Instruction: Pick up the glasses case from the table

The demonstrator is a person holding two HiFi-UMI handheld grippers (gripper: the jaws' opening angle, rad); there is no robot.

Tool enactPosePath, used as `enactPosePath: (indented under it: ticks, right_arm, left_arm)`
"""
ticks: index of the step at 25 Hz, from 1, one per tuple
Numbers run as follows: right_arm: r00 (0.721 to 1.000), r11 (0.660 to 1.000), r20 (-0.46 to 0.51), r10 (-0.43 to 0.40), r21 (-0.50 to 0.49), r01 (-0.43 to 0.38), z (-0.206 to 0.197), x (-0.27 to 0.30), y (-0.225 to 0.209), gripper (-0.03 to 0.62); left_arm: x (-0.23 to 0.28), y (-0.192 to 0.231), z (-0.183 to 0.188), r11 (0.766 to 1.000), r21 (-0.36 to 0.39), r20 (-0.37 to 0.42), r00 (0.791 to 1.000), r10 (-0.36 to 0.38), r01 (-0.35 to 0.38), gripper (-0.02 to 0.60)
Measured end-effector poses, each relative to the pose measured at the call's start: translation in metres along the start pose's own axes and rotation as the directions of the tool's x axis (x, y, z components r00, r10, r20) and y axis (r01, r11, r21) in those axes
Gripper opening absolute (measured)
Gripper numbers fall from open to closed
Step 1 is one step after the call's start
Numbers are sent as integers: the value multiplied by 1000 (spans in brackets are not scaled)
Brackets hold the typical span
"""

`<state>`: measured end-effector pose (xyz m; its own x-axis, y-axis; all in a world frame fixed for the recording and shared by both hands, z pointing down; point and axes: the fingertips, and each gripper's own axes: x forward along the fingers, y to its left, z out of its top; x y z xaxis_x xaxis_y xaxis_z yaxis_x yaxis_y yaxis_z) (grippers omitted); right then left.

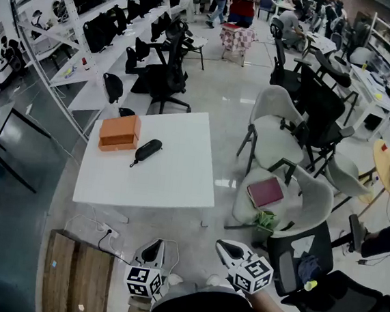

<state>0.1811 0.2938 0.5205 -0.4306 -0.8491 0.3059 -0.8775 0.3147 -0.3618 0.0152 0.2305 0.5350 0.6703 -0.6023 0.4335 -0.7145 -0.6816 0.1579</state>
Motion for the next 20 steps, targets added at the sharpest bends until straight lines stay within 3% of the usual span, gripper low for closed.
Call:
enactPosePath:
  ticks: [5, 14, 20]
  right_arm:
    - [1000, 1000, 2, 6, -17, -6, 8, 31, 21, 28]
    - [998, 997, -13, 61, -55, -61, 16, 105, 76, 28]
    - [999, 995, -12, 47, -82, -48, 21, 152, 101, 28]
  left_arm:
    - [-14, 36, 5, 1000, 11, 14, 1000, 9, -9, 20]
    - [-54, 121, -9, 997, -50, 43, 997, 63, -61, 20]
    - [-72, 179, -20, 996, -35, 35, 996, 80, -79, 20]
